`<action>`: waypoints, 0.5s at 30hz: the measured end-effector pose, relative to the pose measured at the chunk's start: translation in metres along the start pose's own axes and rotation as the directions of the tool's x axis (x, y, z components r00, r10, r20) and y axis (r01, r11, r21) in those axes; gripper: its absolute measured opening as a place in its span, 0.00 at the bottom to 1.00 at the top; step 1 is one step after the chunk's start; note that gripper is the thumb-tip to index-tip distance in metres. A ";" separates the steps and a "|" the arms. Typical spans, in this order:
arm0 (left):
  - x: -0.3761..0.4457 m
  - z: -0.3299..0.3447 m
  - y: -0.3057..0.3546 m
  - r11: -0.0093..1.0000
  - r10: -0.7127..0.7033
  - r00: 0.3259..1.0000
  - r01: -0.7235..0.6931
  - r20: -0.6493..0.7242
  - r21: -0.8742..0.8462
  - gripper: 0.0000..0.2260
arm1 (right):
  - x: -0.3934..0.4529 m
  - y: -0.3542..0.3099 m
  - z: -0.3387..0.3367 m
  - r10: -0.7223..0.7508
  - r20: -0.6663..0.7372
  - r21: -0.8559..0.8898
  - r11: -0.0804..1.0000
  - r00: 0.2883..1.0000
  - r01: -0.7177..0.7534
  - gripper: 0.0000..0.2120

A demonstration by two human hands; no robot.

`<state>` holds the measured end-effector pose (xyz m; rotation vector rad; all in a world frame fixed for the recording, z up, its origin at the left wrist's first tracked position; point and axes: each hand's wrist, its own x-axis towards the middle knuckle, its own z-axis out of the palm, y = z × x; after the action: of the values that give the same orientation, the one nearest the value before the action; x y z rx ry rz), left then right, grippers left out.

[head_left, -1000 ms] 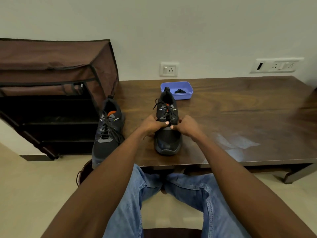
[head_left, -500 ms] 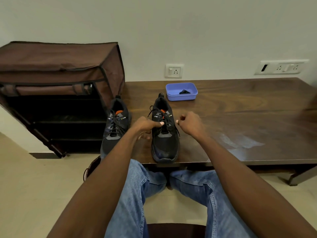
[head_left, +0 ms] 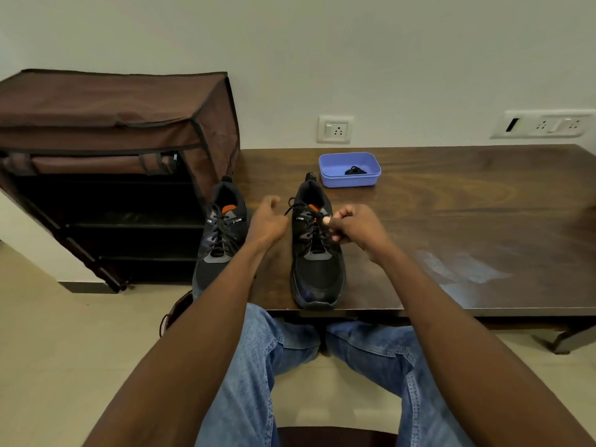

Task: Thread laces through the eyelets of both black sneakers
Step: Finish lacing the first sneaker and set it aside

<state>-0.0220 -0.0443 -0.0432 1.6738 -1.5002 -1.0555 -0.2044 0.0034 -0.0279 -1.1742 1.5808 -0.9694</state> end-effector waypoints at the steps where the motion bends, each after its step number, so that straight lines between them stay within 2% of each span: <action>1: 0.003 0.001 0.000 0.999 0.045 0.998 -0.044 0.042 -0.015 0.24 | -0.001 0.000 -0.005 0.024 0.012 0.023 0.999 1.000 -0.024 0.07; 3: 0.003 0.005 0.002 0.994 0.102 0.980 -0.095 0.169 -0.050 0.26 | -0.002 -0.001 -0.013 0.081 0.020 0.017 0.997 0.996 -0.082 0.09; 4: 0.004 0.009 0.001 0.993 0.116 0.973 -0.107 0.201 -0.054 0.24 | -0.002 -0.002 -0.015 0.107 0.013 0.000 0.994 0.994 -0.107 0.11; 5: 0.005 0.011 0.000 0.991 0.130 0.972 -0.124 0.195 -0.040 0.17 | 0.000 -0.002 -0.017 0.126 0.004 -0.023 0.992 0.992 -0.126 0.11; 9: 0.016 0.011 -0.008 0.991 0.113 0.993 -0.114 0.020 0.066 0.17 | 0.001 -0.002 -0.019 0.158 0.029 -0.083 0.984 0.987 -0.155 0.05; 13: 0.021 0.008 -0.010 0.992 0.123 0.987 -0.119 -0.101 0.046 0.03 | 0.000 -0.004 -0.024 0.140 0.055 -0.144 0.981 0.989 -0.131 0.06; 15: 0.020 0.006 -0.009 0.989 0.145 0.978 -0.145 -0.153 0.011 0.04 | 0.001 -0.004 -0.026 0.122 0.020 -0.111 0.987 0.992 -0.119 0.06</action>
<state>-0.0224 -0.0626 -0.0570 1.5816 -1.4960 -0.8298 -0.2285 0.0030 -0.0175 -1.1465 1.6806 -0.7938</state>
